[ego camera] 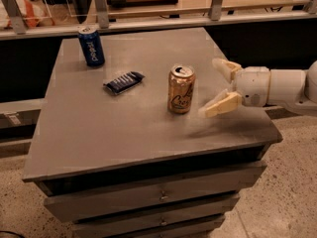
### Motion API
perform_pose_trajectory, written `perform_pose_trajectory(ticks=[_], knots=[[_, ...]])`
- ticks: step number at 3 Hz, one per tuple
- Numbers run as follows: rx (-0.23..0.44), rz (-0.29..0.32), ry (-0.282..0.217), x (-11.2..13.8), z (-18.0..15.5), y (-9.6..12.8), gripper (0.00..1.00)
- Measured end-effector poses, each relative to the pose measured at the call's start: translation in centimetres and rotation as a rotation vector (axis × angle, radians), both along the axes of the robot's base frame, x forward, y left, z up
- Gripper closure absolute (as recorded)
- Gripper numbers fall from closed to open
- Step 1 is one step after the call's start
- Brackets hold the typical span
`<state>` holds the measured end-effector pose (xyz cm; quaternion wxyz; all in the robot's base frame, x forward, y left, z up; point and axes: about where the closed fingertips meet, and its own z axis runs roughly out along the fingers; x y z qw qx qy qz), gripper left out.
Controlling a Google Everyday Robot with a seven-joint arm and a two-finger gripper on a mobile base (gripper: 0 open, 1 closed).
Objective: Place orange can upright
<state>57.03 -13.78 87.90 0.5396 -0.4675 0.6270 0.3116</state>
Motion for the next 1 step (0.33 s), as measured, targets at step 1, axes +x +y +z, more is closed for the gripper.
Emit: perform_pose_trajectory(ticks=[1], knots=[[0.0, 0.0, 0.0, 0.0, 0.0, 0.01, 0.0]])
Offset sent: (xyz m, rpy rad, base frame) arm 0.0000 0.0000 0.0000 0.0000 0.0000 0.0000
